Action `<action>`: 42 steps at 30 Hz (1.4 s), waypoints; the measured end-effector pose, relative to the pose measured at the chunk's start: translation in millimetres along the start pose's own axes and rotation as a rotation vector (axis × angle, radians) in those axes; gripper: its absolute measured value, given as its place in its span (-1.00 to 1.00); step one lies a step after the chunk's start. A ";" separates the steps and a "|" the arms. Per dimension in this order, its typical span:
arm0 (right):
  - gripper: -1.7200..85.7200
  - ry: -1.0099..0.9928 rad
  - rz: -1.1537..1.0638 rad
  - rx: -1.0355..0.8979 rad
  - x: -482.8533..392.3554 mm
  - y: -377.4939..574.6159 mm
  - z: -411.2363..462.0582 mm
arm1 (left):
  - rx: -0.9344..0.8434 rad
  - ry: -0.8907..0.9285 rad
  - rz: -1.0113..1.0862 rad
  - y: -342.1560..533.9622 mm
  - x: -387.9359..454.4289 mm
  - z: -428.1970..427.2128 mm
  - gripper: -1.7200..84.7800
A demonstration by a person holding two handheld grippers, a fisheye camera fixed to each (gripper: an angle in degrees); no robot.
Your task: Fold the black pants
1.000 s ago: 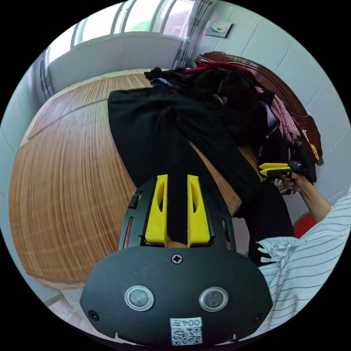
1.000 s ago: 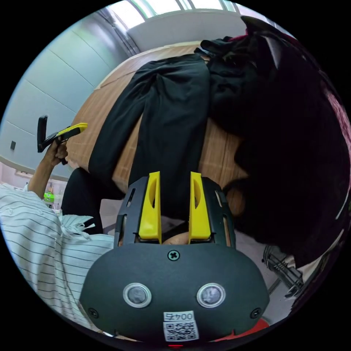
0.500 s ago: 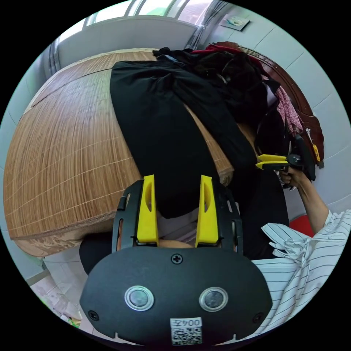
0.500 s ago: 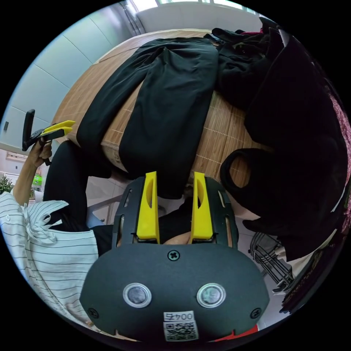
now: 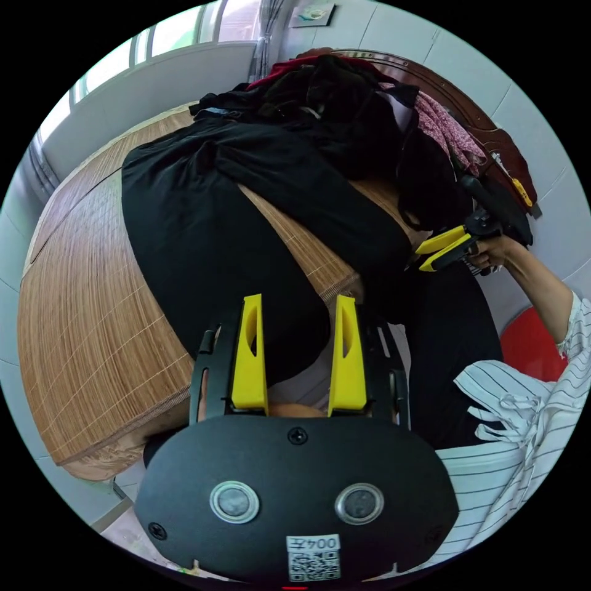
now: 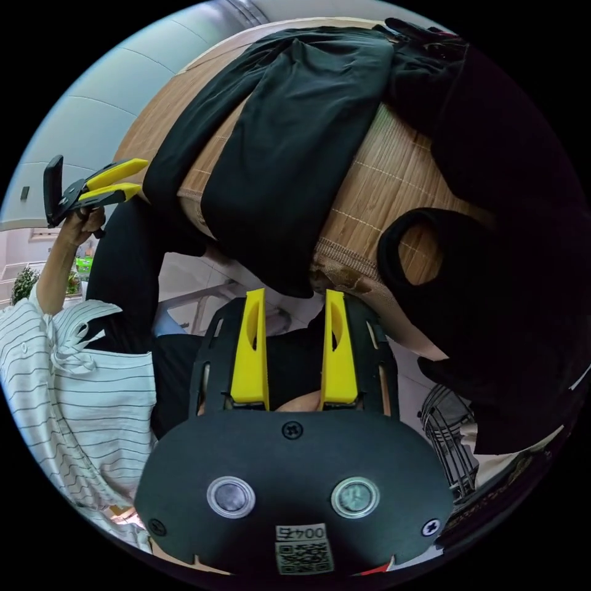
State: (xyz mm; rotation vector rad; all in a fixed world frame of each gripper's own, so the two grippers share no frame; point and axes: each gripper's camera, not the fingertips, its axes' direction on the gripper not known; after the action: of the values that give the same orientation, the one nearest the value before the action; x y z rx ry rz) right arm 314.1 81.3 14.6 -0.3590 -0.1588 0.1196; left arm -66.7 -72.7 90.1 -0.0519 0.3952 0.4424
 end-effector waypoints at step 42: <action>-0.96 -0.060 -0.390 0.010 -31.4 -13.0 -143.5 | 0.092 0.061 0.288 84.9 179.8 0.3 -0.40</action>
State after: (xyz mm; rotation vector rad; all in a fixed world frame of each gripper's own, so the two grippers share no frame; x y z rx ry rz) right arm 309.6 16.0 -117.5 -0.3084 -0.2838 -0.2541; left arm 46.3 77.1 24.6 0.0821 0.4847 0.7075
